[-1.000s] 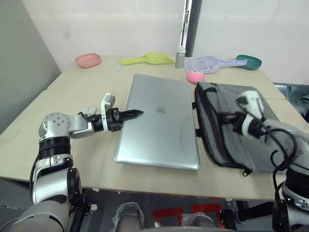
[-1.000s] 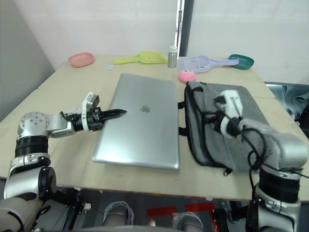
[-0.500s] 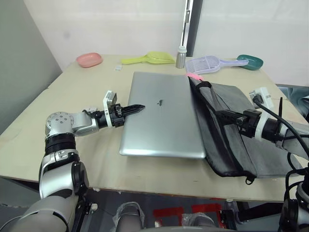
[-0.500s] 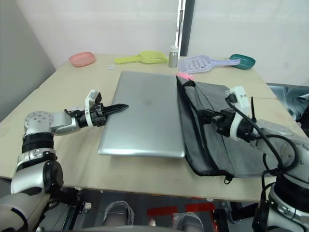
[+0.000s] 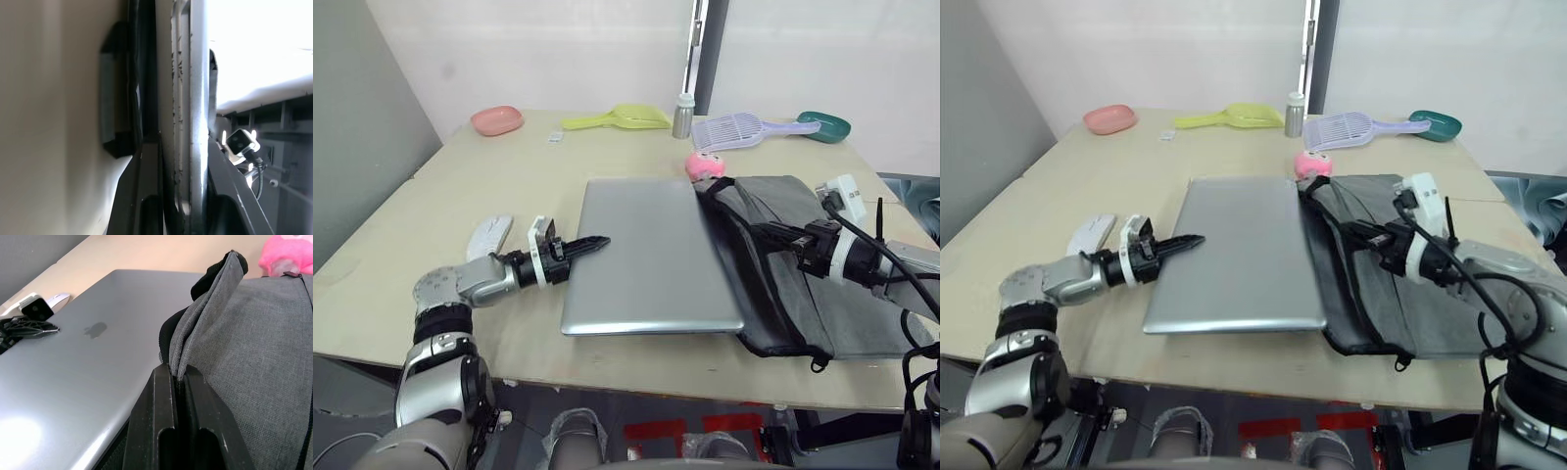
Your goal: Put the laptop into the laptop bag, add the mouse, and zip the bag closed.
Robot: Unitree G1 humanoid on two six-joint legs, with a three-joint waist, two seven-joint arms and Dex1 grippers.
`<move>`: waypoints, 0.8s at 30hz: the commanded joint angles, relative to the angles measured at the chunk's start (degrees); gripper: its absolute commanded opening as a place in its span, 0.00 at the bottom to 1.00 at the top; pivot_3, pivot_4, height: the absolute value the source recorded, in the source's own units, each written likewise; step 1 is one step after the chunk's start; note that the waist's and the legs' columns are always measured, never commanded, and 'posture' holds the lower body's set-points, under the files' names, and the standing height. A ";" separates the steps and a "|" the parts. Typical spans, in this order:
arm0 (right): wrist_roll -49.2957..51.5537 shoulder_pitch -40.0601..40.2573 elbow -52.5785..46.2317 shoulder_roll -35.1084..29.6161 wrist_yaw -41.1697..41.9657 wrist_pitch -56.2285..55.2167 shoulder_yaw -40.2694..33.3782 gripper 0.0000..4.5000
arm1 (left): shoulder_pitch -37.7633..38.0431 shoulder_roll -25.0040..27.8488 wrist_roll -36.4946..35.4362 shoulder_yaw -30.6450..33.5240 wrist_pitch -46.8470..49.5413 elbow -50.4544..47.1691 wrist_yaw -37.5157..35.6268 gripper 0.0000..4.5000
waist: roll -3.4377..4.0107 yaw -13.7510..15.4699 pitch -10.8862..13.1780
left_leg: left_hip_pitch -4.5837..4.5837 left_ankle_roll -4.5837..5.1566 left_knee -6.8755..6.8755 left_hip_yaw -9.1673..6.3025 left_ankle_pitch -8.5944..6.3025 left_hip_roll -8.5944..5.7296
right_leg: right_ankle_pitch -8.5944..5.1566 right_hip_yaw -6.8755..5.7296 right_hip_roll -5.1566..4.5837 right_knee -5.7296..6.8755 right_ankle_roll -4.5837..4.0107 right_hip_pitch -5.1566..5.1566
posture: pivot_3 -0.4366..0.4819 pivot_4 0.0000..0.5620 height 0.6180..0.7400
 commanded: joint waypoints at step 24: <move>9.08 -4.21 -1.49 2.52 -7.41 -4.74 3.24 0.01 | 3.35 -13.11 -16.90 -10.00 -15.60 -16.04 15.91 0.07 | -0.02 -0.69 -0.01 | 0.00 0.01 0.14 0.03 0.01 -0.01 | 0.30 0.09 -0.01 -0.01 0.53 0.02 | 0.48 0.27 1.00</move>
